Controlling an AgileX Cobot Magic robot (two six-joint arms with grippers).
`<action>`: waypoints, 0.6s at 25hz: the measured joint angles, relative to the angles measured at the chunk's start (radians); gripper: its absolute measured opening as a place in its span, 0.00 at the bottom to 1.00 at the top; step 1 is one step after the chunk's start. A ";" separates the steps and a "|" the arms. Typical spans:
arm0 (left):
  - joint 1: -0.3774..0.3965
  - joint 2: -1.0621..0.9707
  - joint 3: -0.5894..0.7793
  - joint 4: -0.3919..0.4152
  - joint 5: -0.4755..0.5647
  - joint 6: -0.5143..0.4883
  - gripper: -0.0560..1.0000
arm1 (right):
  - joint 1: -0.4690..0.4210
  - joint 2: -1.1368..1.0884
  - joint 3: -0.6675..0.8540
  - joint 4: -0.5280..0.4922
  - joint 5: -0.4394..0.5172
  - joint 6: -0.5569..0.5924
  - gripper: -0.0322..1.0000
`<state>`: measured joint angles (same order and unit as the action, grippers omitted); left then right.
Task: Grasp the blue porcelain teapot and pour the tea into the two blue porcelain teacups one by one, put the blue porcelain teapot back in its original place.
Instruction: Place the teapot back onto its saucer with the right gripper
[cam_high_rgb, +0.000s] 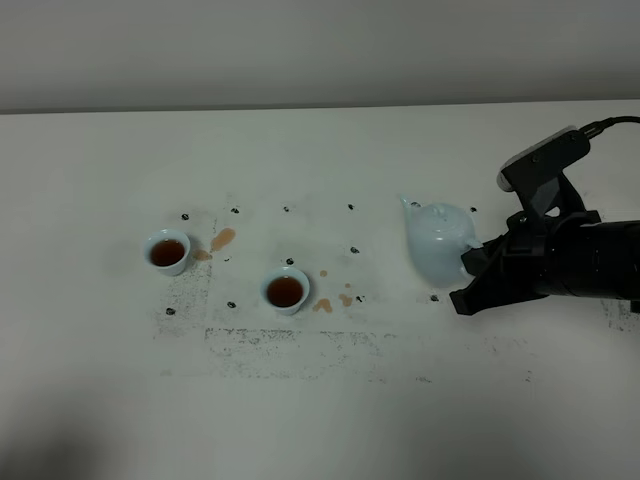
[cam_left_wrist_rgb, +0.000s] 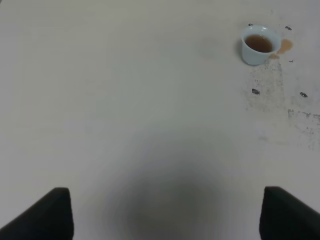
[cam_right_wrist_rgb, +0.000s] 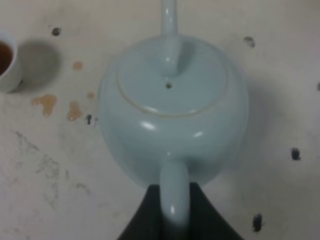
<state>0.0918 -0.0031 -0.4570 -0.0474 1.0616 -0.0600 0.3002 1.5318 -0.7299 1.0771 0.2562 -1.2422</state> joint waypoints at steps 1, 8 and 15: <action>0.000 0.000 0.000 0.000 0.000 0.000 0.74 | 0.000 0.000 0.000 -0.021 0.009 0.030 0.07; 0.000 0.000 0.000 0.000 0.000 0.000 0.74 | 0.003 -0.003 -0.049 -0.332 0.078 0.430 0.07; 0.000 0.000 0.000 0.000 0.000 0.000 0.74 | 0.044 -0.038 -0.063 -0.621 0.072 0.820 0.07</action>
<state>0.0918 -0.0031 -0.4570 -0.0474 1.0616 -0.0600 0.3442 1.4938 -0.7934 0.4565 0.3284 -0.4225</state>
